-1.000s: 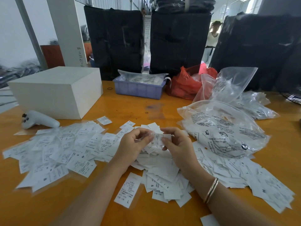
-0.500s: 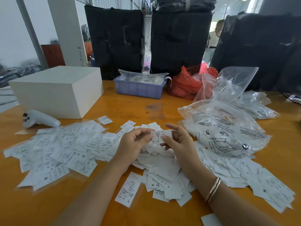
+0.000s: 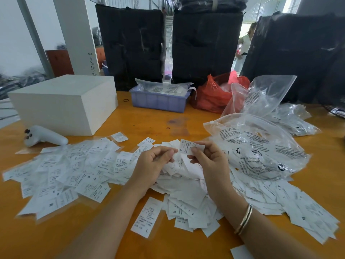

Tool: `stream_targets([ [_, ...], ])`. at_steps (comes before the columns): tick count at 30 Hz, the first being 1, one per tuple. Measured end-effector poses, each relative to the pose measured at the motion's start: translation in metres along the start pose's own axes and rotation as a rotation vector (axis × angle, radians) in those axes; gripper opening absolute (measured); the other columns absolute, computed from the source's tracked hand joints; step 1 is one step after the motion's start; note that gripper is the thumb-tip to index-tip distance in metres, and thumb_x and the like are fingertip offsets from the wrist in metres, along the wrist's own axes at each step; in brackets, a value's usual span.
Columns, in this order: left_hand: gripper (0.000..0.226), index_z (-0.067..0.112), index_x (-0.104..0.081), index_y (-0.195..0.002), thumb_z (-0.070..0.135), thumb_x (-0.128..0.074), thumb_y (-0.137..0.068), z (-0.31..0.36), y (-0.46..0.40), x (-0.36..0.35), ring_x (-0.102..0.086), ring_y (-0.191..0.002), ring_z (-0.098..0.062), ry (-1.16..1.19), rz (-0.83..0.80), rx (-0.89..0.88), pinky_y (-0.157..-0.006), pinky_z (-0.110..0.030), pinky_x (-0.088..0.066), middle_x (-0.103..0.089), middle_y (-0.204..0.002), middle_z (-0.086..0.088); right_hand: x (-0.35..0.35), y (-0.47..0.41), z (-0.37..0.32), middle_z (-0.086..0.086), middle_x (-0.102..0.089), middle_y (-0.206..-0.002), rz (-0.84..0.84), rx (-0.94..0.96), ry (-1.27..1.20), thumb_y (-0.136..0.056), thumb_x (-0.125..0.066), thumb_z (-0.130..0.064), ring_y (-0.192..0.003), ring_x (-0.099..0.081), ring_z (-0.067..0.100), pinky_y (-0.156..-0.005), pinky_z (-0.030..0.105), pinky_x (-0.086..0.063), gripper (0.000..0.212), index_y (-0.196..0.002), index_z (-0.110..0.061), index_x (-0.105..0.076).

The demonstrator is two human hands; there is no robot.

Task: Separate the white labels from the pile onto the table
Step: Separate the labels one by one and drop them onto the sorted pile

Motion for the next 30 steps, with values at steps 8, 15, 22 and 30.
stream_targets([
  [8, 0.018, 0.037, -0.071, -0.084, 0.023, -0.063, -0.09, 0.002, 0.001, 0.001, -0.064, -0.08, 0.006, 0.013, 0.018, 0.014, -0.065, -0.005, -0.046, -0.072, -0.079, 0.016, -0.001, 0.001, -0.001, 0.005, -0.073, -0.081, -0.007, 0.015, 0.002, -0.087, -0.061, 0.001, -0.068, -0.069, 0.016, -0.058, 0.019, -0.052, 0.016, -0.087, -0.014, -0.064],
  [15, 0.015, 0.037, -0.07, -0.084, 0.025, -0.062, -0.09, 0.003, 0.001, 0.003, -0.065, -0.082, 0.005, -0.025, 0.051, 0.011, -0.069, -0.013, -0.049, -0.071, -0.08, 0.019, -0.005, 0.002, 0.003, -0.001, -0.071, -0.074, -0.077, 0.075, 0.297, -0.088, -0.062, -0.001, -0.065, -0.068, 0.012, -0.062, 0.022, -0.055, 0.023, -0.086, -0.024, -0.063],
  [22, 0.016, 0.035, -0.069, -0.084, 0.019, -0.067, -0.087, 0.005, 0.002, -0.002, -0.065, -0.079, 0.006, -0.036, -0.035, 0.006, -0.062, -0.006, -0.047, -0.071, -0.082, 0.022, -0.009, 0.001, 0.007, -0.008, -0.068, -0.073, -0.196, 0.064, 0.442, -0.089, -0.062, -0.008, -0.065, -0.066, 0.003, -0.063, 0.019, -0.054, 0.028, -0.093, -0.036, -0.063],
  [30, 0.015, 0.031, -0.064, -0.093, 0.02, -0.07, -0.084, 0.005, 0.004, -0.004, -0.068, -0.071, 0.001, -0.027, -0.064, 0.054, -0.058, -0.007, -0.047, -0.073, -0.075, 0.016, -0.003, -0.003, 0.008, 0.005, -0.067, -0.088, -0.094, 0.023, 0.234, -0.088, -0.063, -0.005, -0.069, -0.068, 0.012, -0.065, 0.024, -0.055, 0.026, -0.098, -0.029, -0.06],
])
Point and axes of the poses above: each hand's wrist, its own y-axis away from the middle knuckle, its own x-axis out of the back of the hand, z = x × y, the point moved 6 cm from there along -y, towards the middle knuckle
